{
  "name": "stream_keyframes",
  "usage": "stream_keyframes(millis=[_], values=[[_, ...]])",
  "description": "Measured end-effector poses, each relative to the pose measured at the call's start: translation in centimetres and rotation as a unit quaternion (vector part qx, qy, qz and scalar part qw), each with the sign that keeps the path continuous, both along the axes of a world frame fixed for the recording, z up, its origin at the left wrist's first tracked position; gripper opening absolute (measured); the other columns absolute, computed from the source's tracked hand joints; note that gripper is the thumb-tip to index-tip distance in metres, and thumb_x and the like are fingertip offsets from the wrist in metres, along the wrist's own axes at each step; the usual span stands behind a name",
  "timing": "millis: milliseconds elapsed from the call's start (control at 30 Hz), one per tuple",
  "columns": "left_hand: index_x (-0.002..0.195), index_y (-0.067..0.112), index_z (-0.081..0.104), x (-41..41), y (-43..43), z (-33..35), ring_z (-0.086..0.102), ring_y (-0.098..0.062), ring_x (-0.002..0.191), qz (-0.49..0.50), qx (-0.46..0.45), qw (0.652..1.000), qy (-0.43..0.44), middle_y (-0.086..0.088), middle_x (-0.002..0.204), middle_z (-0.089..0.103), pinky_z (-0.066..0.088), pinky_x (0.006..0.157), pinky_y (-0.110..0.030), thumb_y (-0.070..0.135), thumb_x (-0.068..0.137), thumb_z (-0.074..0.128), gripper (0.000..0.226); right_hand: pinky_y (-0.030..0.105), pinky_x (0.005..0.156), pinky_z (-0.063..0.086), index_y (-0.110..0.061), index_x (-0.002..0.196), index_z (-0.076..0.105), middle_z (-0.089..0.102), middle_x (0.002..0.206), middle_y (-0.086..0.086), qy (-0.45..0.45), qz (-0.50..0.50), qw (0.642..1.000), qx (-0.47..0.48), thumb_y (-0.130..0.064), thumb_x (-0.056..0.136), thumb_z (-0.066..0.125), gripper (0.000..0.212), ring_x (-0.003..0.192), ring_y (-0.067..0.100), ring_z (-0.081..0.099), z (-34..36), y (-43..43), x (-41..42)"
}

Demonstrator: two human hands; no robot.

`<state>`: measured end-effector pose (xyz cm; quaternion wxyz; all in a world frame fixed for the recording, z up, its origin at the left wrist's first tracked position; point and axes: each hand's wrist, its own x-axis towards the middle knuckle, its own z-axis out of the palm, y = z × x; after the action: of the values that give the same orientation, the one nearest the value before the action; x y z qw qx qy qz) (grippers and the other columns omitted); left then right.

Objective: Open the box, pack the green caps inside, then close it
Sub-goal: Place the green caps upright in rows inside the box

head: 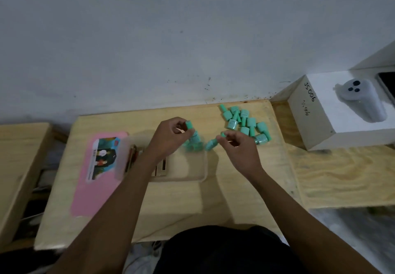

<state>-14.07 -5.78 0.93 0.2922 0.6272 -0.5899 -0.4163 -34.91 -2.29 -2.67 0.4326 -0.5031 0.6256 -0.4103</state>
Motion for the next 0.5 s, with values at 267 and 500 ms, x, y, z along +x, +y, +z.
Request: stream_keyframes(millis=[267,500], values=[[0.083,0.022,0.069,3.6,2.2,-3.0,0.054,-0.016,0.057,0.040,0.000,0.999,-0.026,0.003,0.080,0.071,0.046,0.057,-0.030,0.027,0.075,0.077,0.012,0.027,0.065,0.048,-0.030,0.098,0.070,0.068,0.089,-0.014,0.270,0.094,0.958,-0.021,-0.043,0.084,0.067,0.020,0.082,0.006,0.062,-2.2,-0.7,4.5],[0.088,0.013,0.069,2.1,2.9,-6.0,0.060,-0.003,0.068,0.071,-0.001,0.996,-0.055,0.002,0.081,0.068,0.046,0.063,-0.019,0.022,0.077,0.077,0.017,0.028,0.065,0.046,-0.025,0.092,0.074,0.060,0.104,-0.007,0.385,0.078,0.918,-0.064,-0.043,0.078,0.072,0.024,0.100,0.015,0.054,-4.8,-1.2,5.4]])
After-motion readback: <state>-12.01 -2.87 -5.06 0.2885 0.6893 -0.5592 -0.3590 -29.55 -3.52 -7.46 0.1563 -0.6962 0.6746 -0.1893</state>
